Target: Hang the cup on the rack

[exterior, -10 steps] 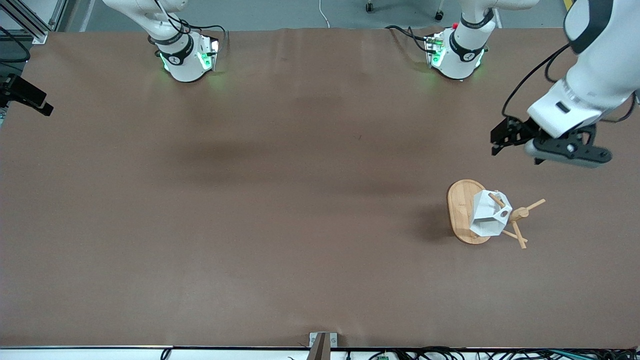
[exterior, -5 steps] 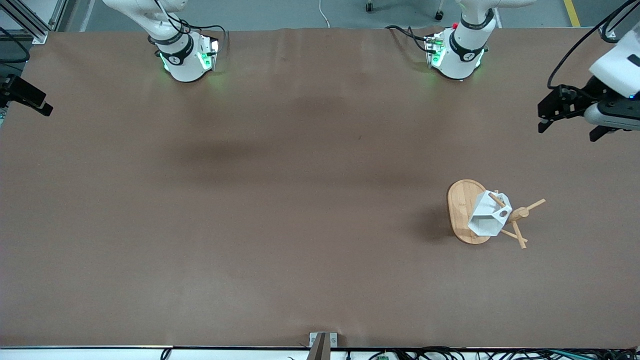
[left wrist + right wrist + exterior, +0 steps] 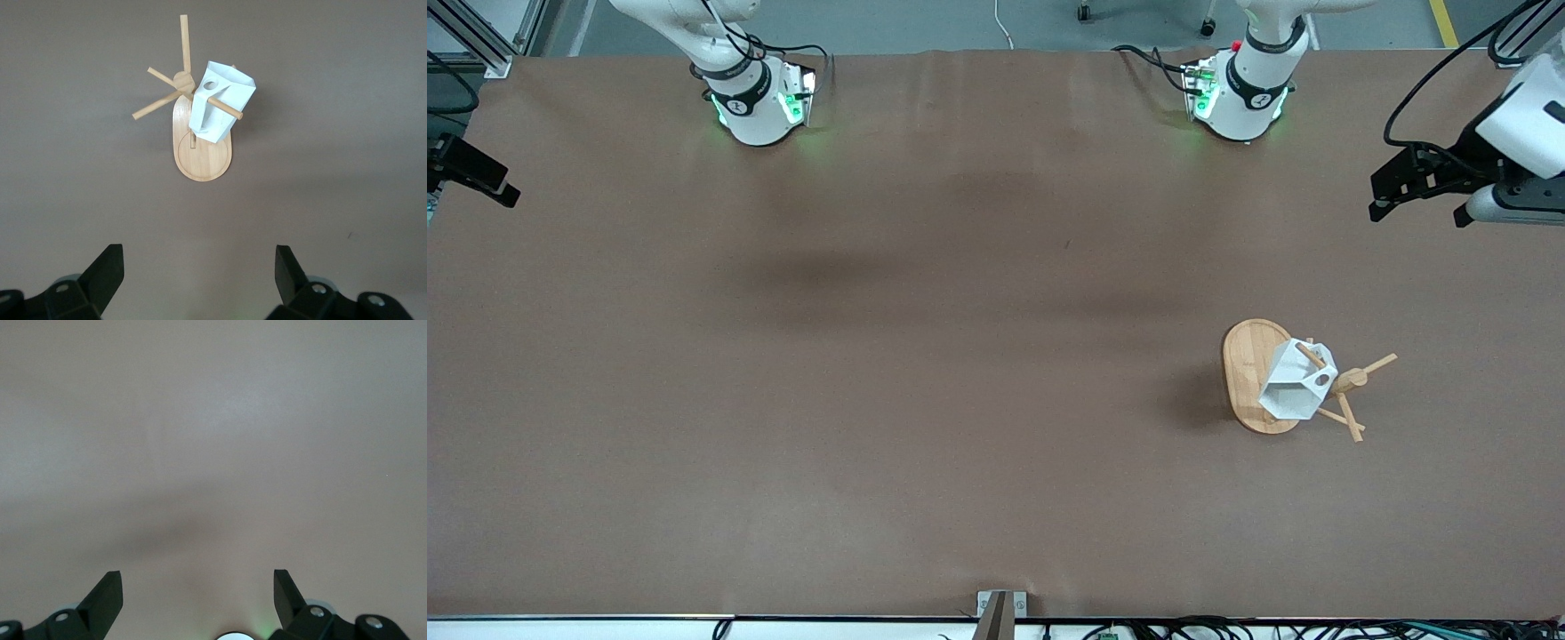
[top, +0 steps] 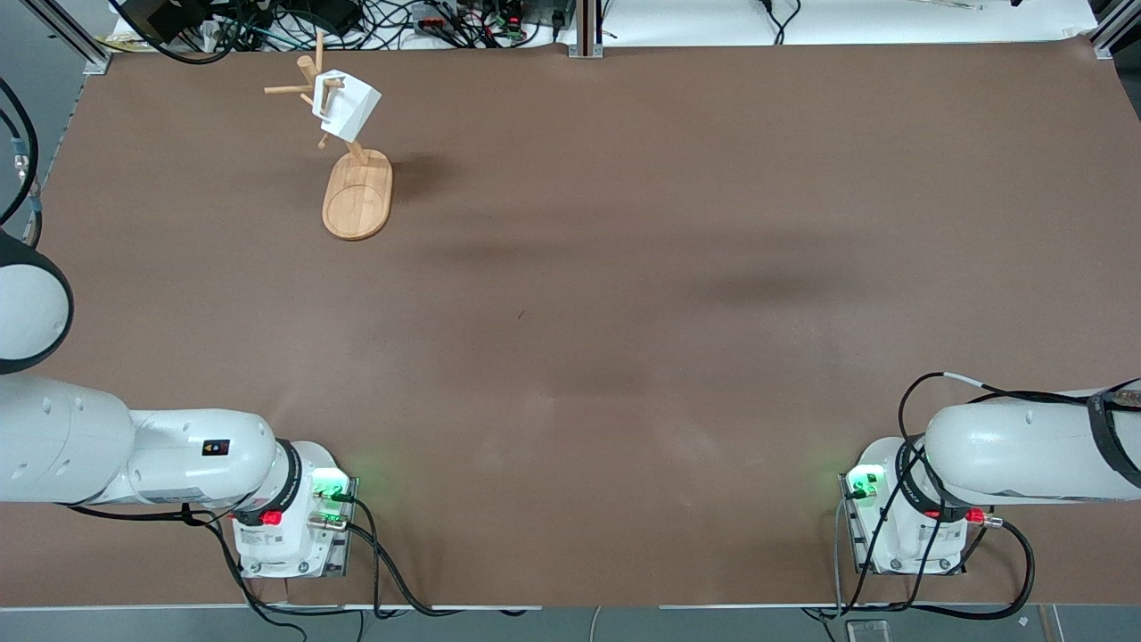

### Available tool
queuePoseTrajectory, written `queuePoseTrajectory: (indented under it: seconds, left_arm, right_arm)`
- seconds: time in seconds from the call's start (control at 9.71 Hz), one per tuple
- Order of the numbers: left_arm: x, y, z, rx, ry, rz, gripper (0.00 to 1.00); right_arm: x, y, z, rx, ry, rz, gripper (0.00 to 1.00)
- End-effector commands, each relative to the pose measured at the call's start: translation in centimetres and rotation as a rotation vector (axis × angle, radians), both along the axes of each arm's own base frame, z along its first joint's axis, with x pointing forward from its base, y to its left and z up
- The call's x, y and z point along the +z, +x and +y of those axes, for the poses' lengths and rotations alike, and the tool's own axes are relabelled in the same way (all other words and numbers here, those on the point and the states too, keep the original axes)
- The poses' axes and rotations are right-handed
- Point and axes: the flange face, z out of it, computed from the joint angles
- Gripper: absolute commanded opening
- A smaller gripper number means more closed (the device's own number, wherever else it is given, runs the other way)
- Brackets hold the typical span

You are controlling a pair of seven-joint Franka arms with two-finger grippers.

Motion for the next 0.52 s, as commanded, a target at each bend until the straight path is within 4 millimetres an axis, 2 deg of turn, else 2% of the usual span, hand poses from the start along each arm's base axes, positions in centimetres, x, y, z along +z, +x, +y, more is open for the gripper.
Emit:
queuePoseTrajectory:
  seconds: [0.0,0.41]
  left_arm:
    - [-0.20,-0.52,-0.54,-0.018,0.043,0.022,1.00]
    - [0.58,-0.39,0.06,-0.041,0.036,0.007,1.00]
  right_arm:
    - [0.23,0.10,-0.08,-0.011,0.014,0.005,1.00]
    - [0.07,0.18,-0.33,-0.015,0.015,0.009,1.00]
